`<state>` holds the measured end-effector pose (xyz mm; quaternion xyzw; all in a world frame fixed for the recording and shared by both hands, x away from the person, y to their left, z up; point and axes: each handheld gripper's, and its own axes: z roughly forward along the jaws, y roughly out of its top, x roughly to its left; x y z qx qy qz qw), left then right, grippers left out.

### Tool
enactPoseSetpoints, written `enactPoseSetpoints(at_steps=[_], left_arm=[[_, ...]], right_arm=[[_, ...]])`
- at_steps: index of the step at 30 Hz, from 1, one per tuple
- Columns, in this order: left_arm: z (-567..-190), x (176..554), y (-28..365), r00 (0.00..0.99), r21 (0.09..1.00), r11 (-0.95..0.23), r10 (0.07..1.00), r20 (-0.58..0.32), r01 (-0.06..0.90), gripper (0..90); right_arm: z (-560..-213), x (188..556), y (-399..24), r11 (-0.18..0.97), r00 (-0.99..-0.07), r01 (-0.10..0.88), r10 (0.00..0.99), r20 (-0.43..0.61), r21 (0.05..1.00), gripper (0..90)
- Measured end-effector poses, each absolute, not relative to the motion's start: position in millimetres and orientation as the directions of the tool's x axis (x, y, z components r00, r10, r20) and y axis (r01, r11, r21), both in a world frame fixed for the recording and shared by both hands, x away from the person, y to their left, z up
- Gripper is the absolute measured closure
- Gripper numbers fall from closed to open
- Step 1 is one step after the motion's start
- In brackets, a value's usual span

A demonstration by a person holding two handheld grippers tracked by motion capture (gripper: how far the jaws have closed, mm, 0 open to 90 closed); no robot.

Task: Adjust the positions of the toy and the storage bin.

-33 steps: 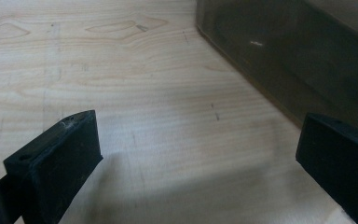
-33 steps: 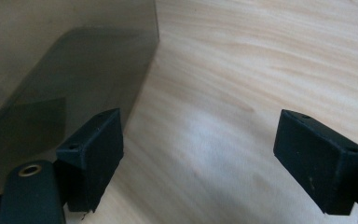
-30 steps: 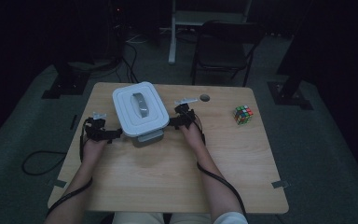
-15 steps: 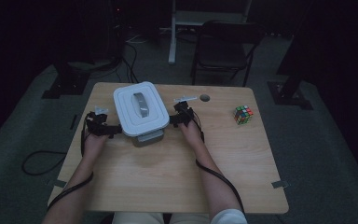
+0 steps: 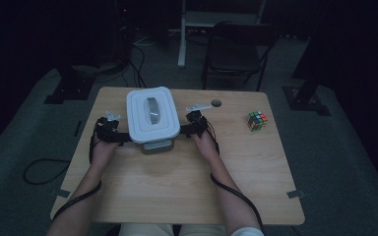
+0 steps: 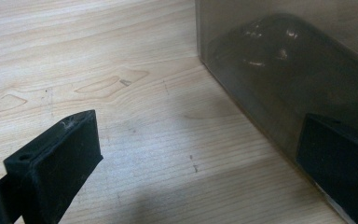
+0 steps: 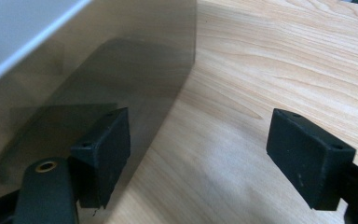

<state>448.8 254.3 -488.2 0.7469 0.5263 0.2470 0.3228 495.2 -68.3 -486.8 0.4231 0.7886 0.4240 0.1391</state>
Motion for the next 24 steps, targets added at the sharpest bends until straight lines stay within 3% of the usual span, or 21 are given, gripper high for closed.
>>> enactPoseSetpoints(at_steps=[24], left_arm=[[-481, 451, 206, 0.422, 0.741, -0.29, 0.907, 0.009, 0.606, 1.7]], right_arm=[[-485, 459, -123, 0.265, -0.592, 0.536, 0.795, 0.133, 0.801, 22.7]])
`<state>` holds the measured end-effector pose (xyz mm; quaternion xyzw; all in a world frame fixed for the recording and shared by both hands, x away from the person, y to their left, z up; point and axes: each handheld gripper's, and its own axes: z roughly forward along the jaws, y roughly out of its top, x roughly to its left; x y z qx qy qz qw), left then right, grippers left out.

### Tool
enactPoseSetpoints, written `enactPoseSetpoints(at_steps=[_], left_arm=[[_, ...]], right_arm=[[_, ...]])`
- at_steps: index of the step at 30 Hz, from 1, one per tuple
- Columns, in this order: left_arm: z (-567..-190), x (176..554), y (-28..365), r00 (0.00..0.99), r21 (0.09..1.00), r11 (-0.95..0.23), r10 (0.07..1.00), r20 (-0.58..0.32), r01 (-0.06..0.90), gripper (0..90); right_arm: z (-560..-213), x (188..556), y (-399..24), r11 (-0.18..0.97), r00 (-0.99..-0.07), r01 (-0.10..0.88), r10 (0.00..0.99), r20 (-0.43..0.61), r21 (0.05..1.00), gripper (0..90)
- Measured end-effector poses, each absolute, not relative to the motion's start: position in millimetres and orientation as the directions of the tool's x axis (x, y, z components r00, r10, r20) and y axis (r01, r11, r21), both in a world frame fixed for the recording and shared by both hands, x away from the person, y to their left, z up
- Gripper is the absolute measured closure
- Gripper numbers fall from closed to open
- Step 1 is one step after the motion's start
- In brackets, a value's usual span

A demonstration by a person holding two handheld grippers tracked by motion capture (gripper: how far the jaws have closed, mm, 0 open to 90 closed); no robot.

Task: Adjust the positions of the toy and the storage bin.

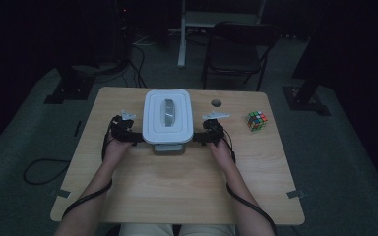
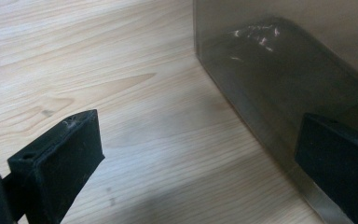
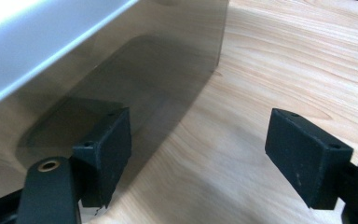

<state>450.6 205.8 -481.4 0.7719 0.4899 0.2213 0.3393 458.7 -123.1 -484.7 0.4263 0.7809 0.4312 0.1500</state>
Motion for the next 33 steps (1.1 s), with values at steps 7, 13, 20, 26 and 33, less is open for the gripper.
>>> enactPoseSetpoints(at_steps=[7, 13, 20, 26, 33], left_arm=[[-483, 447, 193, 0.443, 0.745, -0.295, 0.896, -0.001, 0.598, 1.7], [-483, 444, 183, 0.466, 0.747, -0.31, 0.885, 0.001, 0.588, 1.7], [-488, 443, 183, 0.496, 0.76, -0.287, 0.867, -0.053, 0.583, 1.5], [-494, 452, 195, 0.487, 0.756, -0.282, 0.871, -0.055, 0.59, 1.5], [-495, 472, 197, 0.456, 0.746, -0.287, 0.89, -0.025, 0.601, 1.5]], right_arm=[[-484, 444, -139, 0.27, -0.593, 0.534, 0.795, 0.128, 0.801, 22.7], [-482, 432, -150, 0.274, -0.593, 0.523, 0.797, 0.113, 0.807, 22.7], [-489, 420, -164, 0.26, -0.599, 0.514, 0.791, 0.125, 0.818, 14.9], [-501, 428, -180, 0.229, -0.536, 0.524, 0.837, 0.109, 0.82, 15.0], [-505, 451, -181, 0.202, -0.472, 0.555, 0.875, 0.106, 0.807, 15.0]])
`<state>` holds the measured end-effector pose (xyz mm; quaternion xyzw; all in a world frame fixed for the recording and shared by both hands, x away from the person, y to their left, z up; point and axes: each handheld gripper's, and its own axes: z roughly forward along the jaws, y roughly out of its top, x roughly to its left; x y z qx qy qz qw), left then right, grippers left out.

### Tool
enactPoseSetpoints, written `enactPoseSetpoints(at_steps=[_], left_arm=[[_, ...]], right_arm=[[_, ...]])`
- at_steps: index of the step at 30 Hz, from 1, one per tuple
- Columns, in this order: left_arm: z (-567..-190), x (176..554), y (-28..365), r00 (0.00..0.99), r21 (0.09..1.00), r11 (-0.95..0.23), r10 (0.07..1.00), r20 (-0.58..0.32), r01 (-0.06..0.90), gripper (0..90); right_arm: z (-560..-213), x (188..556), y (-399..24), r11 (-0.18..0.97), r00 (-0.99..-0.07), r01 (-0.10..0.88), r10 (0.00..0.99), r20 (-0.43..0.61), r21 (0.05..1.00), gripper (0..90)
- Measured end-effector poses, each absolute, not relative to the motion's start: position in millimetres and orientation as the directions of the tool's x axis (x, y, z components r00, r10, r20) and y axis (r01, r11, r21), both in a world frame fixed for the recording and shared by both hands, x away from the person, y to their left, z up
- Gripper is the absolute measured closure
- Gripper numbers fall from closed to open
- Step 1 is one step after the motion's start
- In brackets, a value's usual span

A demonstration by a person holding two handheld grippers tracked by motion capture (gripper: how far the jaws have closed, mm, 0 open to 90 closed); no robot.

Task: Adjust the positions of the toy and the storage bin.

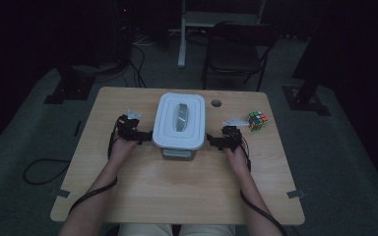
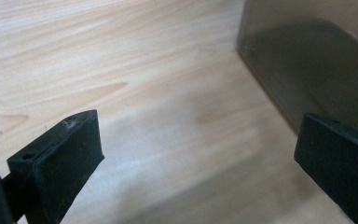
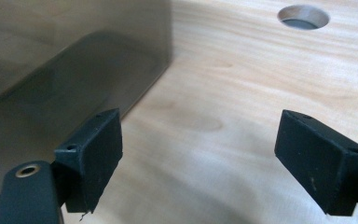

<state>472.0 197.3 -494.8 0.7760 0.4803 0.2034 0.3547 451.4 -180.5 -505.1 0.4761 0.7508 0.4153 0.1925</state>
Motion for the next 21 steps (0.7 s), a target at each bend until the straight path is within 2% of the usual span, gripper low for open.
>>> enactPoseSetpoints(at_steps=[10, 17, 21], left_arm=[[-494, 483, 181, 0.486, 0.744, -0.284, 0.872, -0.062, 0.604, 1.5], [-493, 482, 177, 0.495, 0.739, -0.293, 0.867, -0.063, 0.606, 1.5], [-491, 478, 170, 0.492, 0.737, -0.305, 0.869, -0.042, 0.603, 1.5]], right_arm=[[-500, 479, -169, 0.19, -0.462, 0.575, 0.878, 0.124, 0.796, 15.0], [-495, 479, -168, 0.157, -0.474, 0.565, 0.865, 0.163, 0.81, 14.9], [-494, 476, -171, 0.149, -0.493, 0.567, 0.85, 0.188, 0.81, 17.9]])
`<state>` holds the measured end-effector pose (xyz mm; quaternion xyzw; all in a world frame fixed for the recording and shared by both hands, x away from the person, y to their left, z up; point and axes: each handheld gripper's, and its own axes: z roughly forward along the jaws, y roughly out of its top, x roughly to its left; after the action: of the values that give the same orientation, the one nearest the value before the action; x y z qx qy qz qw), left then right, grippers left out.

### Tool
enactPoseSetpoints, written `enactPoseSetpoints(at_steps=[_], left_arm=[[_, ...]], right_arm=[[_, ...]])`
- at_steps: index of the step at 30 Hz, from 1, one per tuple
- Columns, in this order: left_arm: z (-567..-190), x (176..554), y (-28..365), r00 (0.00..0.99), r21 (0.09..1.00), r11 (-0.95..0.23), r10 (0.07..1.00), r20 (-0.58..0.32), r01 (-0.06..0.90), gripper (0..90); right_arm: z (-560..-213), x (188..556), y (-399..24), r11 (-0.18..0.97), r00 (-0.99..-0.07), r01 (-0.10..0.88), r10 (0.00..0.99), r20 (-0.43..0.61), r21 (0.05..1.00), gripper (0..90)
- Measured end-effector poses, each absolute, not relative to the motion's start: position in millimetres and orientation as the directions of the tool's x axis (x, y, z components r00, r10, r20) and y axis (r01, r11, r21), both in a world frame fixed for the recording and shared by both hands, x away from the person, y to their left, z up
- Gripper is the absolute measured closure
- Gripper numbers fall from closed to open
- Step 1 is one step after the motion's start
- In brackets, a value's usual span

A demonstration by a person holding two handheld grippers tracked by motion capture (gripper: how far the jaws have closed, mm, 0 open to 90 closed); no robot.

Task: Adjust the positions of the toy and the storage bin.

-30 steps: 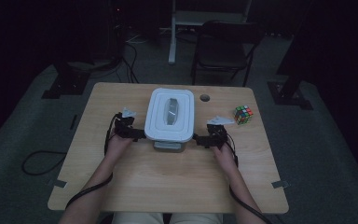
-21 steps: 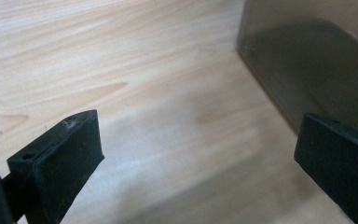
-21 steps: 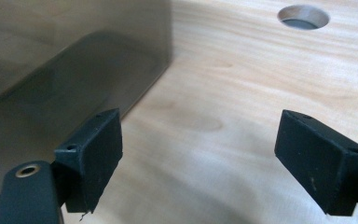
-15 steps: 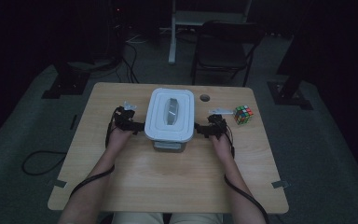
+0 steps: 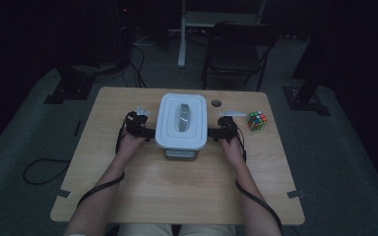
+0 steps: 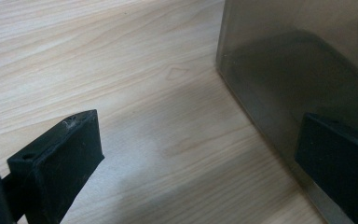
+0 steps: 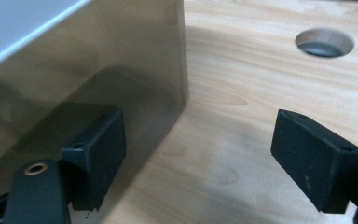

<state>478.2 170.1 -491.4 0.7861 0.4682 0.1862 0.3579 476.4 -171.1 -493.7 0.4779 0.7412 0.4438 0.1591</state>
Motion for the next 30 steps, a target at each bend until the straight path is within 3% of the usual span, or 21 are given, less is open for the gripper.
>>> enactPoseSetpoints(at_steps=[16, 30], left_arm=[[-485, 453, 155, 0.532, 0.729, -0.361, 0.847, -0.004, 0.581, 1.6], [-483, 421, 150, 0.577, 0.74, -0.383, 0.817, -0.008, 0.552, 1.7]], right_arm=[[-492, 448, -184, 0.191, -0.542, 0.567, 0.819, 0.188, 0.801, 20.6], [-500, 410, -197, 0.155, -0.58, 0.55, 0.778, 0.241, 0.821, 20.6]])
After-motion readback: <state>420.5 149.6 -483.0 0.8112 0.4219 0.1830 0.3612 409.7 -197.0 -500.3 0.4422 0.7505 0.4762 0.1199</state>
